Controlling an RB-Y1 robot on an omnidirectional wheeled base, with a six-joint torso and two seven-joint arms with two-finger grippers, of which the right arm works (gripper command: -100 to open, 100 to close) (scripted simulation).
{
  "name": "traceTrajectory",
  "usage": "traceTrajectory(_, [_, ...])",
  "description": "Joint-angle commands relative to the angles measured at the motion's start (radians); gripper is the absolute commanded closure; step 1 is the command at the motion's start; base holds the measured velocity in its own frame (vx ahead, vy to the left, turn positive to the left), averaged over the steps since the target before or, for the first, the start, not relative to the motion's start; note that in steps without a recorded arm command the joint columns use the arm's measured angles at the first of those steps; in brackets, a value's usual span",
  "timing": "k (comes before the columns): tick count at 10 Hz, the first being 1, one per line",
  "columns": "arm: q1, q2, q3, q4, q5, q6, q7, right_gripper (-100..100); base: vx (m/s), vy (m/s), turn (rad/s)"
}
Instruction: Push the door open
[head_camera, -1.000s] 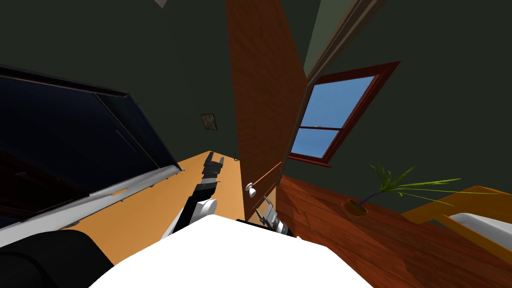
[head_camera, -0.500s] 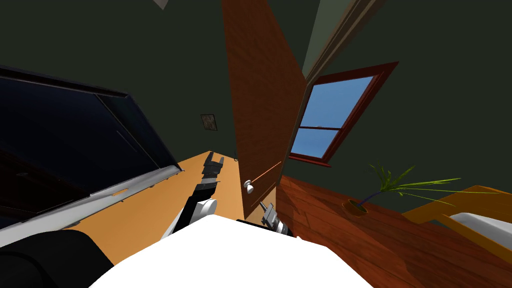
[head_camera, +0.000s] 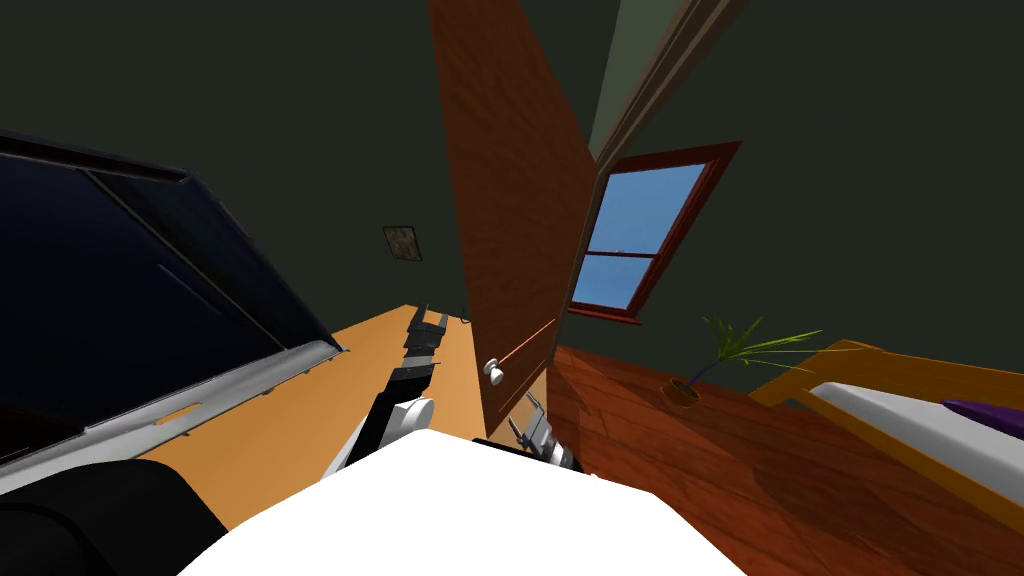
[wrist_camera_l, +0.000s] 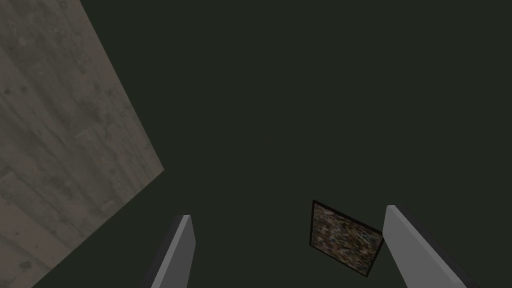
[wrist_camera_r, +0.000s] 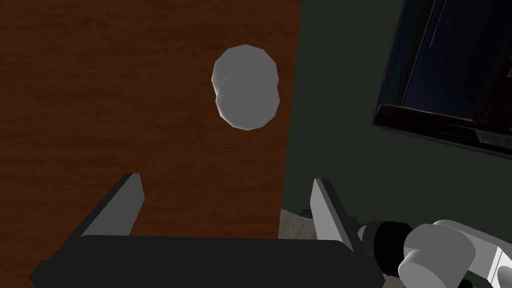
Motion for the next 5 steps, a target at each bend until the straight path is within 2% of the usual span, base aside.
traceTrajectory(1, [0.010, 0.014, -0.005, -0.010, 0.005, 0.021, 0.020, -100, -0.088, 0.056, -0.305])
traceTrajectory(2, [0.007, 0.008, -0.003, -0.008, 0.003, 0.013, 0.011, -100, -0.040, 0.027, -0.053])
traceTrajectory(3, [0.003, 0.019, -0.009, -0.002, 0.005, 0.021, 0.014, -100, 0.047, 0.103, 0.053])
traceTrajectory(5, [-0.003, 0.029, -0.015, 0.005, 0.007, 0.027, 0.014, -100, 0.129, 0.186, 0.021])
